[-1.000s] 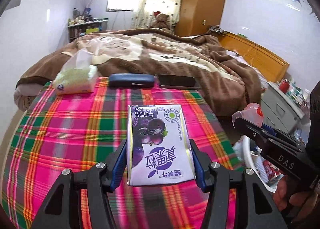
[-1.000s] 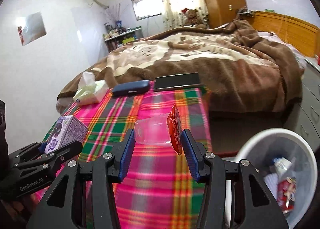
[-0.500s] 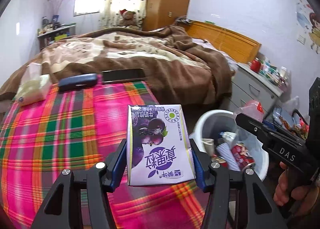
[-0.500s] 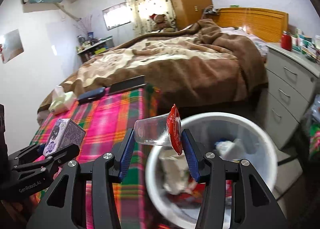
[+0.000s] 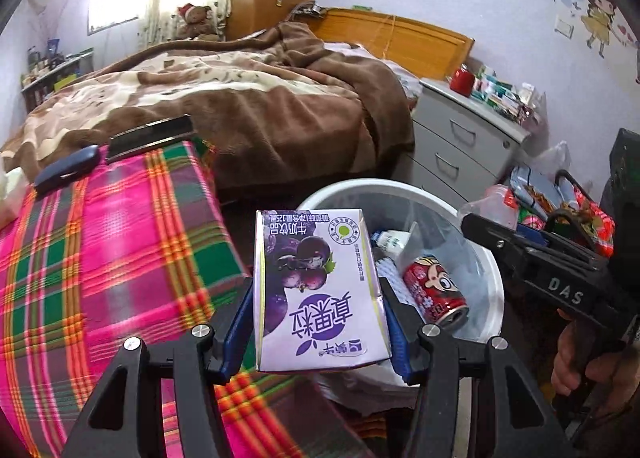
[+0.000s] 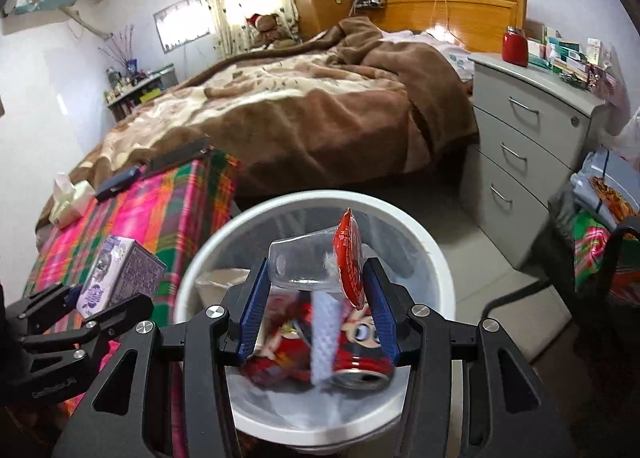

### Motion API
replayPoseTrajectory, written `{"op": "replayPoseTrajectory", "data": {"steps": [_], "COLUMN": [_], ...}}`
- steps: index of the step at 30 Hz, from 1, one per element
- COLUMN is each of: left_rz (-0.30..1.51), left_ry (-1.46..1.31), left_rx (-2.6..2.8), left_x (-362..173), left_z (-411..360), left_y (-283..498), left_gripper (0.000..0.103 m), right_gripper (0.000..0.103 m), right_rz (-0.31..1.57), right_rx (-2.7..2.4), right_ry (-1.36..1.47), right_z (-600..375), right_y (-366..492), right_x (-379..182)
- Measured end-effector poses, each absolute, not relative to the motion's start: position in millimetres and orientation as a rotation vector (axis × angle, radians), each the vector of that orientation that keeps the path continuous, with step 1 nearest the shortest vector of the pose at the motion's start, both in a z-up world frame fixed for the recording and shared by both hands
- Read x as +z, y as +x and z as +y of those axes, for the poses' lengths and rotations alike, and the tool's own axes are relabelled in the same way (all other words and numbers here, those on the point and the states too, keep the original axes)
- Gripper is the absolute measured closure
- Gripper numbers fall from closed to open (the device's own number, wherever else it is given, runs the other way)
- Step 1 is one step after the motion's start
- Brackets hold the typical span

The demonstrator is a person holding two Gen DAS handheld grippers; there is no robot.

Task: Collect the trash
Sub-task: 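Carry the juice carton and plastic cup over the white bin with both tools, then open both tools to drop the carton and plastic cup into the bin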

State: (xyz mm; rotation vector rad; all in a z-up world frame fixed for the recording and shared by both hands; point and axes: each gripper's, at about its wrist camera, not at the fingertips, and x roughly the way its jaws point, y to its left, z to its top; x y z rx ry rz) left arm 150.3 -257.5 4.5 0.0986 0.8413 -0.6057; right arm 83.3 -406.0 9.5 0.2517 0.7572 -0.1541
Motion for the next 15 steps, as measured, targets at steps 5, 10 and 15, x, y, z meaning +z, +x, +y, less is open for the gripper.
{"op": "replayPoseTrajectory", "data": {"steps": [5,10,15], "left_rz": [0.866,0.878,0.871], "left_ry": [0.122,0.135,0.116], "left_rx": [-0.625,-0.62,-0.623], "left_x": [-5,-11,-9], "left_z": [-274,-283,-281], "left_y": [149,149,149], "left_gripper": [0.045,0.045,0.036], "right_gripper": [0.054,0.053,0.039], "right_rz": [0.808,0.833,0.815], "right_rx": [-0.162,-0.165,-0.139], "right_ry": [0.262,0.266,0.278], "right_z": [-417,-422,-421], "right_y": [83,81,77], "right_x": [-2,-6,-3]}}
